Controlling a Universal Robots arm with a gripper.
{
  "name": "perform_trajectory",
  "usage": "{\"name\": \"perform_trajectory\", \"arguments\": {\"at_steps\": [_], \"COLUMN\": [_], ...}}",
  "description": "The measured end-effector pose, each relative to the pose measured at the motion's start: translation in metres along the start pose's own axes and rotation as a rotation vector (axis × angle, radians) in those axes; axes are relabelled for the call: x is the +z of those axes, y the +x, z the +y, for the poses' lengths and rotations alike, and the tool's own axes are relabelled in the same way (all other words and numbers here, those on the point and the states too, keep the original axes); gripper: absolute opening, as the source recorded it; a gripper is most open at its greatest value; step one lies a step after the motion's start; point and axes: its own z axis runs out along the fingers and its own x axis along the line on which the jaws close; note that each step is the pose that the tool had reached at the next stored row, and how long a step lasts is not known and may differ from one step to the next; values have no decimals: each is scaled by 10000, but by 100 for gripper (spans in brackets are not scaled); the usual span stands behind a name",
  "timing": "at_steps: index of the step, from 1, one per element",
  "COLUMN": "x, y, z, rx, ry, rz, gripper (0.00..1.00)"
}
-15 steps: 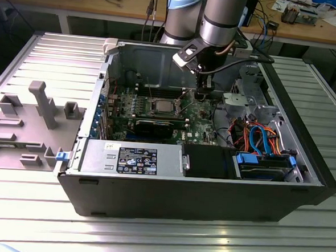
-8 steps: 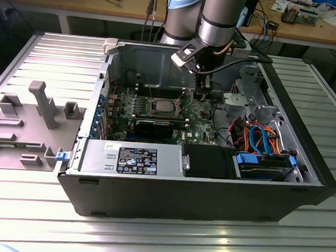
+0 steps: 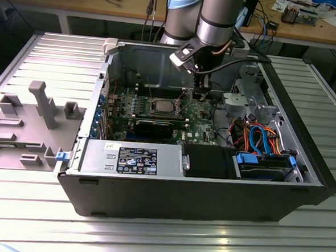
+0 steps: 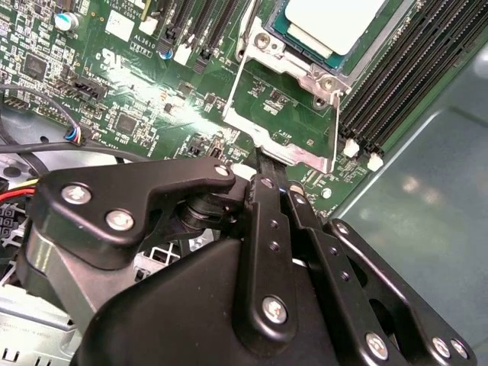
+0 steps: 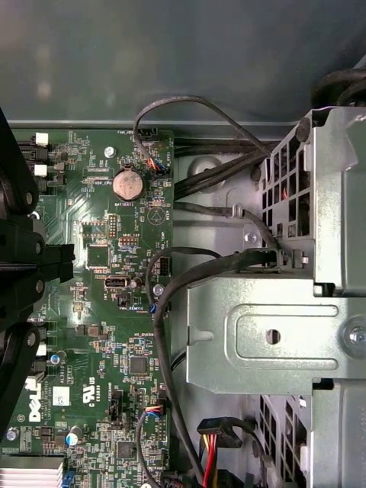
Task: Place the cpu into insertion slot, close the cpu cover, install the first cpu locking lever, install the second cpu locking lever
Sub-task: 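Close the cpu cover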
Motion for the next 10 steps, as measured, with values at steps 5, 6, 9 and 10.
{"name": "perform_trajectory", "arguments": {"at_steps": [5, 6, 9, 10], "x": [0, 0, 0, 0], "y": [0, 0, 0, 0], "z": [-19, -25, -35, -40], "rx": [0, 1, 2, 2], "ry": [0, 0, 0, 0], "rz": [0, 0, 0, 0], "gripper": [11, 11, 11, 11]}}
